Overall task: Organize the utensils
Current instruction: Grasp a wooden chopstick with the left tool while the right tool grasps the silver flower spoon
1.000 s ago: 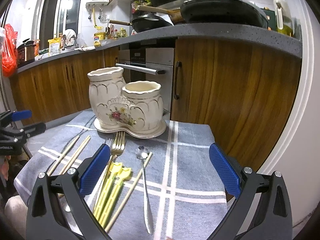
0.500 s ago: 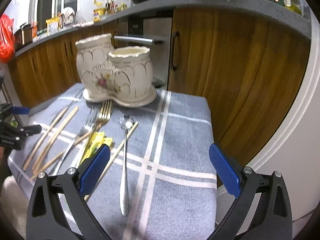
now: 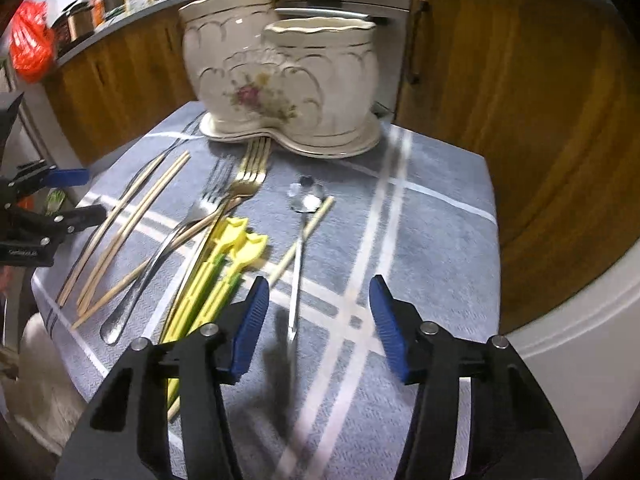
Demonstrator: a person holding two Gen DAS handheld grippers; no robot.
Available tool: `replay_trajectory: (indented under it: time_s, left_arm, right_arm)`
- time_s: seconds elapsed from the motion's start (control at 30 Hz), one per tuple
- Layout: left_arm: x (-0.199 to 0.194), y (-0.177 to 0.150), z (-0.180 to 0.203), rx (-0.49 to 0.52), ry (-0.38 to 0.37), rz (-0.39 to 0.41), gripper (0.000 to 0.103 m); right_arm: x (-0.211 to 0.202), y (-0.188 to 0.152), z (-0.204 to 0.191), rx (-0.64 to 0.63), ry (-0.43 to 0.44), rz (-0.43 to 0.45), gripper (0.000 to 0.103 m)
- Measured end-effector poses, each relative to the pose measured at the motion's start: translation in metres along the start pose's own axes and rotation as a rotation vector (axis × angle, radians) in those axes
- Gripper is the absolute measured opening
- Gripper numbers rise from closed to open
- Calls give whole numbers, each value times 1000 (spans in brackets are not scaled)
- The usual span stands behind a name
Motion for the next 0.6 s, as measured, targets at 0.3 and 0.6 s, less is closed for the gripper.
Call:
replay_trajectory:
  time_s: [0.3, 0.6]
  left_arm:
    - [16, -6, 4, 18, -42, -70, 45]
    - [22, 3, -6, -30, -62, -63, 25]
  right_arm:
    - [20, 11, -5, -40, 43, -88, 23]
    - [33, 30, -2, -39, 60, -89, 8]
Point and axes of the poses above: each gripper's, at about its wrist camera, not at the fingertips, and x roughly the way its jaws point, z to its right, y to its top, the point moved 2 cm from there along x, roughly the way its jaws point, and after that the axes turned 6 degrees about -y, right-handed, at the moved point
